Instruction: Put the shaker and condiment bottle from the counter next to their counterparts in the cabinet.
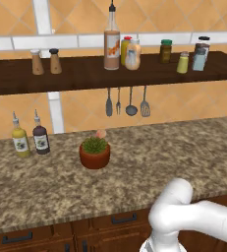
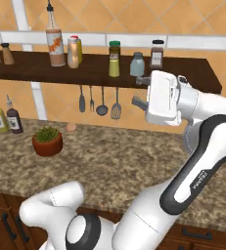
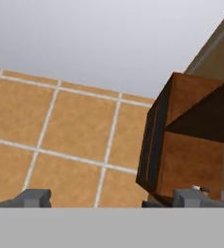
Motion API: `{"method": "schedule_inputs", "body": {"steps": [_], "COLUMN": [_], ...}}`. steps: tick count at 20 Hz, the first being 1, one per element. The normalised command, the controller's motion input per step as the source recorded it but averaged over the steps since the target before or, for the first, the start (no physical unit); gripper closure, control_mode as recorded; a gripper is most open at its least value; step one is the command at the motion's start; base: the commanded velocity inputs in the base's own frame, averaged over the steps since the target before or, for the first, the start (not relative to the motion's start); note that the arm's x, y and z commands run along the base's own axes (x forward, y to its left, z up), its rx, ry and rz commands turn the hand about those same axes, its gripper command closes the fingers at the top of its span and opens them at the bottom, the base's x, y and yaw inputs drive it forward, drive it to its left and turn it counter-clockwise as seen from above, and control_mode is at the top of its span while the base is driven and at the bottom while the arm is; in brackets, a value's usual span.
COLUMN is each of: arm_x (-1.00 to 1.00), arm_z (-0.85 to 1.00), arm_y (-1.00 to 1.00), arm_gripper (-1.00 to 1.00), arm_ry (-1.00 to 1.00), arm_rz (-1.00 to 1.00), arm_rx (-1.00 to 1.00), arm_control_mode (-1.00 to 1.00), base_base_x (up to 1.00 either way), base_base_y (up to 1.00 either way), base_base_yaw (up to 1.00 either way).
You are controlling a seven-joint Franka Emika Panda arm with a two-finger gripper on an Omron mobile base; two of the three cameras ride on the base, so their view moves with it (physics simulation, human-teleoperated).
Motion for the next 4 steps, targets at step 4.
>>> {"method": "schedule_inputs", "body": {"steps": [4], "arm_x": [-1.0], "arm_z": [0.0], "arm_y": [0.04], "arm_gripper": [-1.0], "arm_ry": [-0.36], "arm_rz": [-0.01], "arm_rx": [0.01], "arm_control_mode": [-1.0], "base_base_x": [0.0], "base_base_y": [0.0], "base_base_yaw": [0.0]}}
